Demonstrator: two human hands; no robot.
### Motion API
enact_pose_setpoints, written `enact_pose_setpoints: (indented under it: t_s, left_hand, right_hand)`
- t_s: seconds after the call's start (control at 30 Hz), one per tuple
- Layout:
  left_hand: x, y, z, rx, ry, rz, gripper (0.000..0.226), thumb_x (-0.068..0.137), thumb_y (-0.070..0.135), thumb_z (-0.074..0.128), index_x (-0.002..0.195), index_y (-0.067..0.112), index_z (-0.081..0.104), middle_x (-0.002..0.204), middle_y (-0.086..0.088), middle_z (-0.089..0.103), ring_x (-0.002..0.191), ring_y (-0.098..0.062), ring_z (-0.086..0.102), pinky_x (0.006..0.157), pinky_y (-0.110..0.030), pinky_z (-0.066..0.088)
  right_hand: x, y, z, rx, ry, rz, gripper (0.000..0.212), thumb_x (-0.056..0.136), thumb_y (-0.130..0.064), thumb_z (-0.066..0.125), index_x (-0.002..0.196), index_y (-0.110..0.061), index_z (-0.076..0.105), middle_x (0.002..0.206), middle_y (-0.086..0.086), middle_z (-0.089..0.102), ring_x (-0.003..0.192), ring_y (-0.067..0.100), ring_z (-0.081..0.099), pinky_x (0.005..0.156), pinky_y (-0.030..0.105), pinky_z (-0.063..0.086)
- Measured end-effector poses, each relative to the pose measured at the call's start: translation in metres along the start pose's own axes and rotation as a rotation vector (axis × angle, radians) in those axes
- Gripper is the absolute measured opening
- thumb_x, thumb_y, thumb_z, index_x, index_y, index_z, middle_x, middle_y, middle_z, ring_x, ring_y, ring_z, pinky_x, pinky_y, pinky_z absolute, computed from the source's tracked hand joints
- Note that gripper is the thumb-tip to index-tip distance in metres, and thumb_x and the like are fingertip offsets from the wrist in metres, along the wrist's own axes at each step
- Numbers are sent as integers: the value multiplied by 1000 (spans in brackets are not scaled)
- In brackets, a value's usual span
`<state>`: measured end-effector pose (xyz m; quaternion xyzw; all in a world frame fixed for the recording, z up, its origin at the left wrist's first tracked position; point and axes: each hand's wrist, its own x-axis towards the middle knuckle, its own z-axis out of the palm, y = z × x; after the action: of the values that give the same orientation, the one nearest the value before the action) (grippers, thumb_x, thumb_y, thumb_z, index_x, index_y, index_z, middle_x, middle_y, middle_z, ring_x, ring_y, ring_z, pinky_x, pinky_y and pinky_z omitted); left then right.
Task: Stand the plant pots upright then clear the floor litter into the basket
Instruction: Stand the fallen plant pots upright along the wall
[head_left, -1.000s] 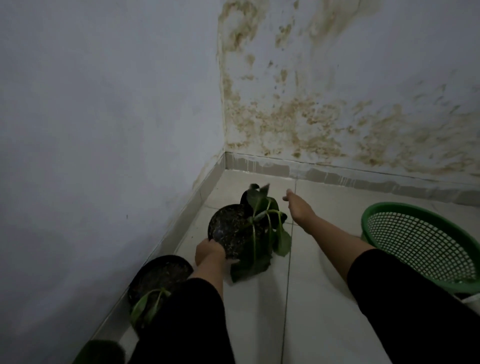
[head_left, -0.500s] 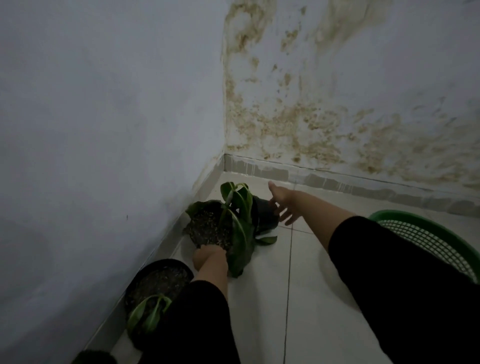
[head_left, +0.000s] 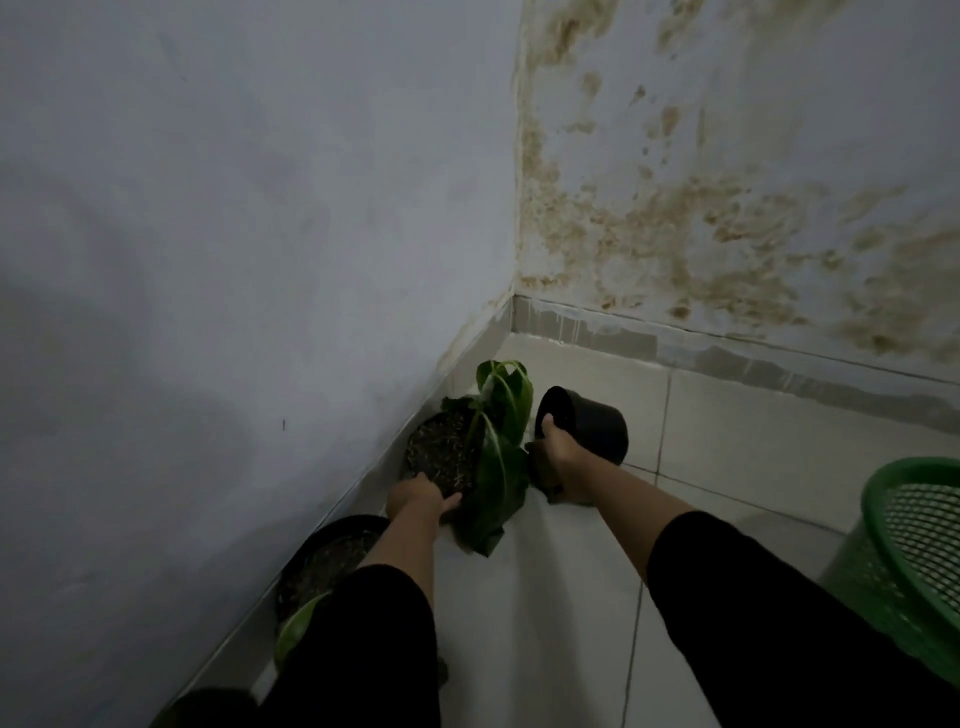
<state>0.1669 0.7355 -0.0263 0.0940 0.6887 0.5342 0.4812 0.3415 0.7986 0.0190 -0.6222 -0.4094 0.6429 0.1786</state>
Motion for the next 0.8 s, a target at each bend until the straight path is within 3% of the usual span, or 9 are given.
enact_pose_setpoints:
  t_s: [0.1,0.23,0.47,0.6,0.7,0.8]
  left_hand:
    - [11,-4,1,40,-10,-6,40,102,15,38,137,-3,40,132,-20,53,85,-23,60,64,-29,59]
    - [27,-10,4,11,-21,-1,41,102,16,39,137,-4,40,129,-21,54,72,-18,58,61,-29,56]
    - [51,-16,15,-125,3,17,42,99,21,46,132,-4,45,104,-11,57,74,-15,58,62,-28,53]
    - [52,-17,27,-107,85,73,37,96,10,54,129,-2,47,121,-18,57,76,-17,55,64,-19,52]
    - [57,-19,28,-157,87,95,41,94,2,54,133,3,43,133,-18,51,98,-23,54,88,-32,50]
    - [58,-23,26,-139,51,119,42,94,5,52,134,-2,43,130,-22,54,100,-26,58,86,-35,51]
  right_hand:
    - [11,8,8,12,-47,22,74,97,-67,13,145,-18,40,146,11,46,133,32,43,97,46,37]
    - [28,11,7,51,-68,-18,69,99,-62,13,144,-19,42,143,11,47,131,32,44,102,48,36]
    - [49,13,12,172,-110,-61,62,99,-61,23,137,-22,51,131,6,55,122,30,51,107,49,38]
    - [49,12,19,216,-109,-107,61,100,-61,23,137,-21,51,137,6,53,124,30,49,104,46,38]
    - [50,13,22,218,-106,-133,62,100,-61,23,142,-21,46,140,6,51,125,30,48,95,42,38]
    - [52,13,22,230,-109,-154,62,100,-60,25,145,-23,42,144,5,48,127,30,47,92,41,38]
